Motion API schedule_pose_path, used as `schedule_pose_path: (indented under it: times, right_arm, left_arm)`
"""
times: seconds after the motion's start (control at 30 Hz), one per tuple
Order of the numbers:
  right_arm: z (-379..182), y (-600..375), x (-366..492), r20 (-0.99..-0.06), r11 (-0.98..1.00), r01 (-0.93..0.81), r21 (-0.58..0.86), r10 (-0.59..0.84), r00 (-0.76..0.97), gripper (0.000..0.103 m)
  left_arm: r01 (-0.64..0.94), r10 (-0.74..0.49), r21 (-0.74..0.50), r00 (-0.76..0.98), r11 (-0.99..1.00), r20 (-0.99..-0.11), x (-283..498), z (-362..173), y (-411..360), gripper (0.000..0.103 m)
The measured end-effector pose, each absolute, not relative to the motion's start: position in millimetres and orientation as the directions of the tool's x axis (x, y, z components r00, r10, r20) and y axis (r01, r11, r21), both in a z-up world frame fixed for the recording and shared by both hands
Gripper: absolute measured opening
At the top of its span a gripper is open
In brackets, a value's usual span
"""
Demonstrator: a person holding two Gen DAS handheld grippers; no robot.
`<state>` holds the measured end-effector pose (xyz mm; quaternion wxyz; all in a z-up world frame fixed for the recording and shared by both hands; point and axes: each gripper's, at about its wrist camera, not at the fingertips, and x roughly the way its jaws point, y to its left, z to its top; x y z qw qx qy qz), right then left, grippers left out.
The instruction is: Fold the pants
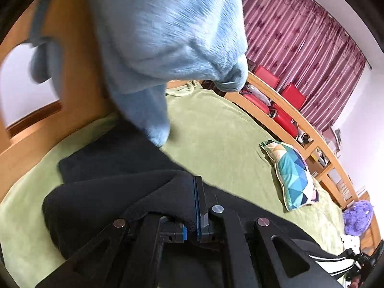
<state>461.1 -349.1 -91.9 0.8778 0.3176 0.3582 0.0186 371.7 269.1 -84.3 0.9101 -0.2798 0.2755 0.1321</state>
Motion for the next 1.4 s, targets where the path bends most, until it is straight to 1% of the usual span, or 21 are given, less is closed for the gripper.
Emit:
schedule_pose_path:
  times: [0.1, 0.17, 0.2, 0.23, 0.27, 0.3, 0.37, 0.4, 0.43, 0.47, 0.5, 0.53, 0.57, 0.7, 0.87, 1.07, 1.13, 1.23, 1.33, 1.4]
  right_arm:
    - [-108, -350, 493, -0.619, 0.798, 0.208, 0.566, 0.244, 0.747, 0.013]
    - [-129, -349, 517, -0.644, 0.802, 0.229, 0.552, 0.235, 0.728, 0.017]
    - [-140, -348, 524, -0.656, 0.800, 0.235, 0.552, 0.243, 0.714, 0.024]
    - [-156, -347, 529, -0.676, 0.796, 0.245, 0.554, 0.258, 0.691, 0.028]
    - [-167, -346, 530, -0.688, 0.794, 0.247, 0.555, 0.271, 0.673, 0.035]
    - [-179, -343, 530, -0.697, 0.799, 0.238, 0.553, 0.286, 0.658, 0.038]
    - [-188, -338, 521, -0.712, 0.829, 0.218, 0.516, 0.273, 0.647, 0.038]
    - [-189, -336, 510, -0.715, 0.850, 0.205, 0.486, 0.251, 0.653, 0.041]
    - [-188, -335, 502, -0.713, 0.863, 0.194, 0.467, 0.238, 0.660, 0.048]
    - [-185, -334, 491, -0.708, 0.876, 0.175, 0.450, 0.231, 0.667, 0.053]
    - [-182, -333, 479, -0.707, 0.886, 0.158, 0.437, 0.229, 0.669, 0.060]
    - [-180, -333, 468, -0.707, 0.893, 0.146, 0.426, 0.227, 0.670, 0.060]
    - [-179, -332, 456, -0.708, 0.903, 0.134, 0.408, 0.221, 0.670, 0.060]
    - [-187, -331, 404, -0.742, 0.939, 0.112, 0.324, 0.179, 0.646, 0.060]
    - [-209, -333, 357, -0.794, 0.958, 0.147, 0.246, 0.112, 0.597, 0.060]
    - [-205, -331, 327, -0.789, 0.966, 0.144, 0.216, 0.085, 0.608, 0.060]
    - [-203, -334, 325, -0.783, 0.960, 0.154, 0.236, 0.094, 0.616, 0.060]
    - [-208, -342, 328, -0.789, 0.944, 0.173, 0.281, 0.125, 0.602, 0.060]
    - [-227, -356, 338, -0.788, 0.901, 0.219, 0.375, 0.186, 0.587, 0.060]
    - [-240, -361, 347, -0.776, 0.866, 0.236, 0.441, 0.236, 0.585, 0.060]
  left_arm:
    - [-0.400, 0.102, -0.405, 0.803, 0.822, -0.587, 407, -91, 267, 0.005]
    - [-0.414, 0.106, -0.392, 0.787, 0.822, -0.608, 427, -106, 265, 0.005]
    - [-0.420, 0.103, -0.388, 0.776, 0.820, -0.623, 437, -116, 264, 0.006]
    - [-0.425, 0.099, -0.382, 0.764, 0.820, -0.638, 443, -125, 263, 0.007]
    - [-0.433, 0.097, -0.371, 0.748, 0.822, -0.657, 449, -134, 262, 0.009]
    - [-0.439, 0.100, -0.352, 0.730, 0.826, -0.676, 453, -141, 259, 0.010]
    - [-0.445, 0.113, -0.302, 0.696, 0.843, -0.710, 457, -152, 251, 0.015]
    - [-0.438, 0.113, -0.288, 0.691, 0.852, -0.714, 454, -153, 248, 0.024]
    - [-0.425, 0.106, -0.290, 0.697, 0.857, -0.709, 449, -152, 245, 0.036]
    - [-0.410, 0.095, -0.298, 0.708, 0.862, -0.700, 442, -150, 243, 0.043]
    - [-0.398, 0.089, -0.306, 0.722, 0.865, -0.686, 434, -147, 241, 0.059]
    - [-0.388, 0.084, -0.316, 0.735, 0.866, -0.673, 424, -144, 239, 0.069]
    - [-0.377, 0.078, -0.322, 0.745, 0.868, -0.662, 413, -140, 236, 0.072]
    - [-0.360, 0.062, -0.308, 0.732, 0.881, -0.678, 378, -132, 222, 0.073]
    - [-0.385, 0.097, -0.261, 0.702, 0.885, -0.705, 335, -132, 208, 0.073]
    - [-0.376, 0.094, -0.241, 0.686, 0.895, -0.722, 302, -138, 202, 0.073]
    - [-0.370, 0.062, -0.270, 0.682, 0.889, -0.729, 295, -145, 203, 0.071]
    - [-0.356, -0.013, -0.347, 0.681, 0.868, -0.732, 286, -164, 213, 0.071]
    - [-0.327, -0.149, -0.497, 0.698, 0.804, -0.700, 284, -189, 229, 0.071]
    - [-0.335, -0.186, -0.548, 0.701, 0.767, -0.689, 288, -202, 237, 0.071]
